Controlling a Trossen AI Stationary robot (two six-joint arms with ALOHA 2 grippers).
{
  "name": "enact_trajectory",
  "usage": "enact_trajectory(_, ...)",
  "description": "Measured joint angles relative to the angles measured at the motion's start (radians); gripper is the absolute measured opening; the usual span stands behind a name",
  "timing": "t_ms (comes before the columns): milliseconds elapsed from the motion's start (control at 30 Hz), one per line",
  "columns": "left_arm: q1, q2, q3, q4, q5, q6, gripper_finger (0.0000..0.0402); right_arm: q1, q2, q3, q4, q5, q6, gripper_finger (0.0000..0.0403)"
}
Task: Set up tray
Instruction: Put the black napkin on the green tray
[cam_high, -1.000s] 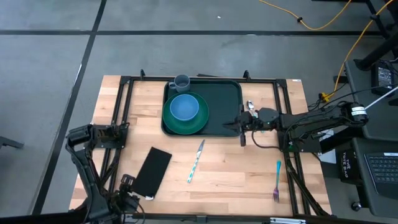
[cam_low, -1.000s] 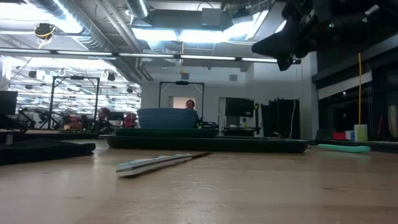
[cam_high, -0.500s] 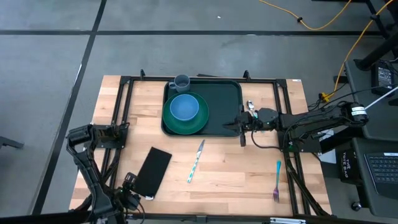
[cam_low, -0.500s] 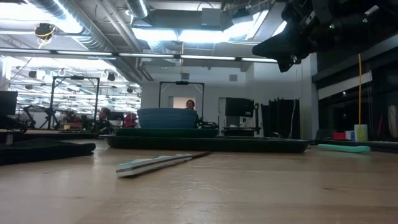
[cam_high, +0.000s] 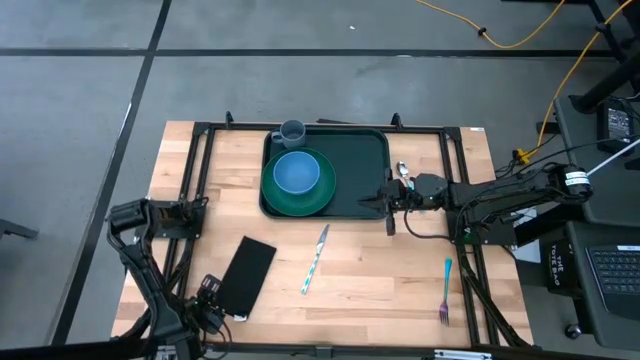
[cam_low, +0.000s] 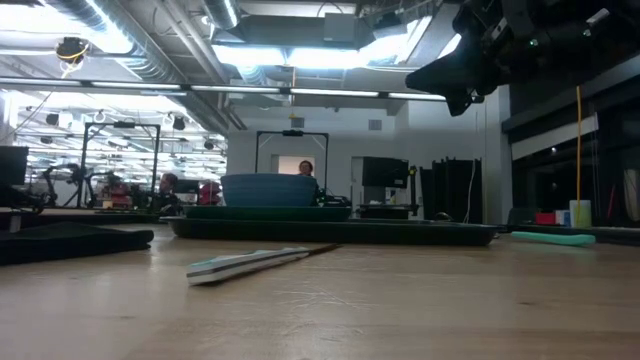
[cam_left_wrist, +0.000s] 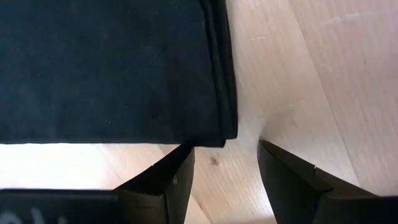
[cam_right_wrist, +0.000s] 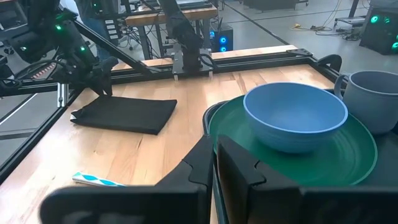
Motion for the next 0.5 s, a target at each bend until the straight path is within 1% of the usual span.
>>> enact_trajectory(200,-0.001,0.001,-0.005,0.001,-0.023,0.015,0.0171,0.000,0.000,0.000,0.000,0.000,0.000,0.0028)
enact_trajectory(500,-0.001,0.003,-0.007,-0.006,-0.100,0.019,0.0171,0.000,0.000,0.000,0.000,0.000,0.025,0.0028)
